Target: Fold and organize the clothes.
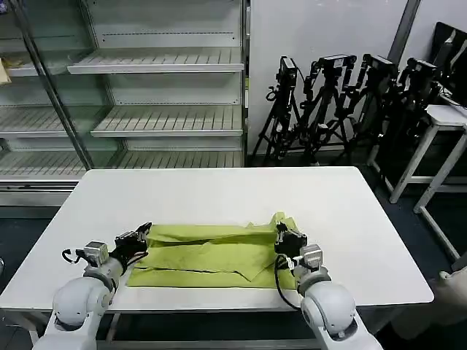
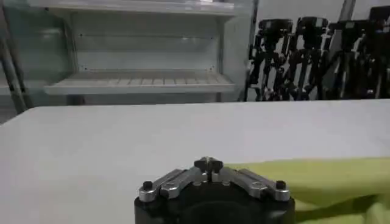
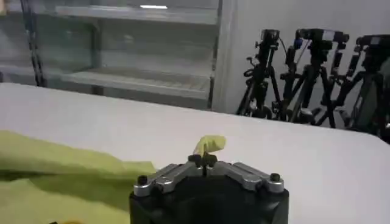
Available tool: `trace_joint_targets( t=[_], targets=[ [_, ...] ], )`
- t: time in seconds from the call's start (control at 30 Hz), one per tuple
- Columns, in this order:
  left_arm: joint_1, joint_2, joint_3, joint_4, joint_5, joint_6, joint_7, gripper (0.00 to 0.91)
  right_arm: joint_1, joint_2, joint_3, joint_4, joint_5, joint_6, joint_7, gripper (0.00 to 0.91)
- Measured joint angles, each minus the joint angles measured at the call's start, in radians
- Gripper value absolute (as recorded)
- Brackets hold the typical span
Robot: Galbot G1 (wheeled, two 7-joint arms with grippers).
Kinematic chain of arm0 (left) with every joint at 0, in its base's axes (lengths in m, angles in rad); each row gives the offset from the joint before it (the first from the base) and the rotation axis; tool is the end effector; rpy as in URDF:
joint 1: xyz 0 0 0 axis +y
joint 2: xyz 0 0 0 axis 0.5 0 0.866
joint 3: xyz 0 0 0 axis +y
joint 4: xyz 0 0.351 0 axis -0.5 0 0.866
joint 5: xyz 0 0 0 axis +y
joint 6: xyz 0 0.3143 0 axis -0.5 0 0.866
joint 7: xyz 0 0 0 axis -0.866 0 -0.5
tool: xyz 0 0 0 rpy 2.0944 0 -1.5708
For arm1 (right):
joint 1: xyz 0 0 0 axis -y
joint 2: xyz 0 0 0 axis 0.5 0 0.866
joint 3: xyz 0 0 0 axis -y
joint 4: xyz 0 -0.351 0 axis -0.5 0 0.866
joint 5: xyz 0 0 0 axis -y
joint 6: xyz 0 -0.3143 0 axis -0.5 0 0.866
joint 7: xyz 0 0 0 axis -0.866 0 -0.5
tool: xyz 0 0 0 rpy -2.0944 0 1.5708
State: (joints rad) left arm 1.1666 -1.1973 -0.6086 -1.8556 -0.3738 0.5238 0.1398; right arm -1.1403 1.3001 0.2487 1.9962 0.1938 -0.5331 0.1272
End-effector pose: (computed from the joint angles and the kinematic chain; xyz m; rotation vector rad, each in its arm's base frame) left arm 0.2704 0.1197 -0.2694 -0.2267 -2.7847 0.0108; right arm 0.2526 0.0157 -0.2586 0.3196 -2.8569 0.1612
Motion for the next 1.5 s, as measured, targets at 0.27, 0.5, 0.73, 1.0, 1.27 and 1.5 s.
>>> trace_joint_targets(
  t=[0.27,0.5,0.73,1.0,1.27,1.5],
  targets=[
    [0.038,-0.015,-0.009,-0.03,0.019,0.011,-0.008,0.01,-0.027,-0.005,0.002,0.005,-0.007,0.008,-0.003,0.0],
    [0.078,-0.026,-0.01,-0.059,0.048,0.032,-0.02,0.907,-0.043,-0.006,0.012,-0.008,-0.02,0.01,-0.014,0.907],
    [0.127,-0.046,-0.022,-0.106,0.052,0.041,-0.067,0.907,-0.066,-0.021,0.034,0.013,-0.022,0.012,-0.024,0.907],
    [0.184,-0.046,-0.034,-0.174,-0.012,0.044,-0.169,0.907,-0.098,-0.031,0.049,0.042,-0.031,0.023,-0.037,0.907],
    [0.209,-0.068,-0.02,-0.181,-0.08,0.02,-0.215,0.907,-0.121,-0.032,0.055,0.063,-0.033,0.032,-0.046,0.907],
    [0.208,-0.091,0.008,-0.164,-0.108,0.004,-0.234,0.02,-0.135,-0.033,0.059,0.069,-0.034,0.042,-0.049,0.907]
  ],
)
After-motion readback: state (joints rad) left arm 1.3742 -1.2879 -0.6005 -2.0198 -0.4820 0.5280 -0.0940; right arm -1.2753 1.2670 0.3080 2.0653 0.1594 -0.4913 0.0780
